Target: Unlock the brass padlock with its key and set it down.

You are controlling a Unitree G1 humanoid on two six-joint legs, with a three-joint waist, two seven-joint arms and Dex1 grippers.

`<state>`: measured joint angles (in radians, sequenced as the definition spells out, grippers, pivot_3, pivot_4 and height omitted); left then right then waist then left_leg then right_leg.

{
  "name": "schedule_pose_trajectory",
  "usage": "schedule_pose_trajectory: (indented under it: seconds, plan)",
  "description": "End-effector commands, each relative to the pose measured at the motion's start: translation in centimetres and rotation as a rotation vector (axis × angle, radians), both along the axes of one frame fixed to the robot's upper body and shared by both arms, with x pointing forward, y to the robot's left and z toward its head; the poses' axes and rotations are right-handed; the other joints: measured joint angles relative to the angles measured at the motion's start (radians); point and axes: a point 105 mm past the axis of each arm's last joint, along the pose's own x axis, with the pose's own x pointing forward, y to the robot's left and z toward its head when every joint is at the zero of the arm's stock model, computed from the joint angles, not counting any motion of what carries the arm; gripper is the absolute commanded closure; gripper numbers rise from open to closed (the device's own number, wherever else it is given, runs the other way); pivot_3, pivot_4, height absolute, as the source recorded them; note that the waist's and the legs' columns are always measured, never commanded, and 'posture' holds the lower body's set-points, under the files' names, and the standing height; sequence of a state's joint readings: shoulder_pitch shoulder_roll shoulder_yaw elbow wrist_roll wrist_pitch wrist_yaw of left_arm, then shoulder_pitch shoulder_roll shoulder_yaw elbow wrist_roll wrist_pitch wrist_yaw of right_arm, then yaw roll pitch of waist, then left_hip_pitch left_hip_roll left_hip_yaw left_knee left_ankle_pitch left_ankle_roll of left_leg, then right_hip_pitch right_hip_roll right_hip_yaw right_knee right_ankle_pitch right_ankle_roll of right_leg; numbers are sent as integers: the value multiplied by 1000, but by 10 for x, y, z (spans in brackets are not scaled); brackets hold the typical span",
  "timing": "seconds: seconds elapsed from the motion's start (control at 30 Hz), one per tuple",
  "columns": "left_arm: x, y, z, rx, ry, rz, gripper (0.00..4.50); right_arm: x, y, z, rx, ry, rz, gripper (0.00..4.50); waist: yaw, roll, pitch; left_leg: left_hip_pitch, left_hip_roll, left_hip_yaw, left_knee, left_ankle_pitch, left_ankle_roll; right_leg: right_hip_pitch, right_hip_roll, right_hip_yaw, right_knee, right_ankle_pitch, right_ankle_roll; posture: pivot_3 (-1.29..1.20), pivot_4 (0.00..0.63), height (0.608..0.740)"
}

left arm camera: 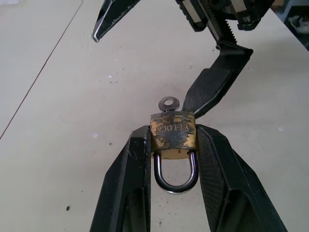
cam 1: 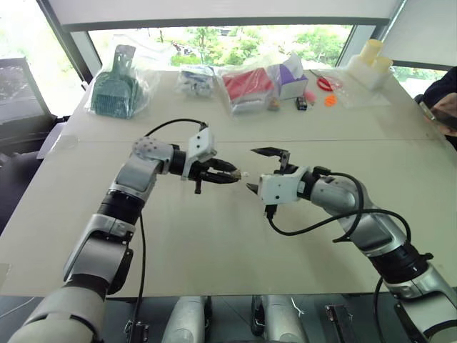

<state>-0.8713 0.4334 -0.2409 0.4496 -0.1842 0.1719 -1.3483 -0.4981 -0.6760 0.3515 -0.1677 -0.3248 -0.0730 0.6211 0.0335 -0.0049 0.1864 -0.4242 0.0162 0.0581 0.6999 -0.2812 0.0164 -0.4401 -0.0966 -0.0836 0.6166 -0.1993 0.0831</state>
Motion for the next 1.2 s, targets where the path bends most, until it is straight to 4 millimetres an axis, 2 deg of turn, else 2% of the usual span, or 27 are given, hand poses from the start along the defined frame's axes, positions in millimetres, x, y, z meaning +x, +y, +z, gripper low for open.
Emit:
schedule_pose_trajectory:
  seconds: [0.03, 0.2, 0.23, 0.4, 0.53, 0.7, 0.8, 0.87, 0.93, 1.0, 1.07, 1.1, 1.17, 1.2]
  plan:
    - [0, -1, 18, -24, -59, -11, 3764, 1, 6, 13, 17, -68, 21, 1318, 0, 0, 0, 0, 0, 0, 0, 0, 0, 0, 0, 0, 0, 0, 0, 0, 150, 740]
    - [-1, -2, 18, -25, -61, -11, 3764, 0, 11, 14, 25, -72, 34, 4091, -1, 0, 0, 0, 0, 0, 0, 0, 0, 0, 0, 0, 0, 0, 0, 0, 150, 740]
    - [-1, -2, 18, -25, -62, -11, 3764, 0, 12, 14, 25, -70, 38, 4429, -1, 0, 0, 0, 0, 0, 0, 0, 0, 0, 0, 0, 0, 0, 0, 0, 150, 740]
    - [-2, -4, 19, -22, -95, -16, 3764, -3, 17, 14, 31, -47, 59, 4429, -1, 0, 0, 0, 0, 0, 0, 0, 0, 0, 0, 0, 0, 0, 0, 0, 150, 740]
    - [-3, -5, 21, 16, -200, -44, 3764, -1, 21, 17, 85, 53, 57, 4429, -1, 0, 0, 0, 0, 0, 0, 0, 0, 0, 0, 0, 0, 0, 0, 0, 150, 740]
    - [4, -6, 19, 166, -532, -97, 3764, -8, 26, 4, 119, 399, 62, 4429, 2, 0, 0, 0, 0, 0, 0, 0, 0, 0, 0, 0, 0, 0, 0, 0, 150, 740]
    - [6, -6, 23, 173, -601, -116, 3764, -12, 29, 9, 155, 479, 61, 4429, 4, 0, 0, 0, 0, 1, 0, 0, 0, 0, 0, 0, 0, 0, 0, 0, 150, 740]
    - [8, -4, 26, 144, -562, -102, 3764, -9, 31, 20, 177, 386, 64, 4429, 4, 0, 0, 0, 0, 1, 0, 0, 0, 0, 0, 0, 0, 0, 0, 0, 150, 740]
    - [9, -3, 30, 84, -452, -78, 3764, -3, 28, 27, 96, 186, 70, 4429, 3, 0, 0, 0, 0, 1, 0, 0, 0, 0, 0, 0, 0, 0, 0, 0, 150, 740]
    - [4, -1, 35, 16, -309, -81, 3764, 4, 17, 23, -78, -43, 75, 4429, 1, 0, 0, 0, 0, 1, 0, 0, 0, 0, 0, 0, 0, 0, 0, 0, 150, 740]
    - [-2, 3, 38, -3, -214, -104, 3764, 6, 8, 18, -155, -141, 107, 4429, -1, 0, 0, 0, 0, 1, 0, 0, 0, 0, 0, 0, 0, 0, 1, 0, 150, 740]
    - [-5, 5, 41, -2, -189, -115, 3764, 3, 6, 20, -152, -191, 135, 3914, -2, 0, 0, 0, 0, 1, 0, 0, 0, 0, 0, 0, 0, -1, 1, 0, 150, 740]
    - [-9, 8, 44, 2, -157, -132, 3764, 1, 4, 27, -126, -278, 169, 3213, -7, 0, 0, 0, 0, 1, 0, 0, 0, 0, 0, 0, 0, -1, 1, 0, 150, 740]
    - [-10, 9, 44, 1, -146, -135, 3764, -1, 4, 27, -118, -292, 185, 2664, -12, 0, 0, 0, 0, 1, 0, 0, 0, 0, 0, 0, 0, -1, 1, 0, 150, 740]
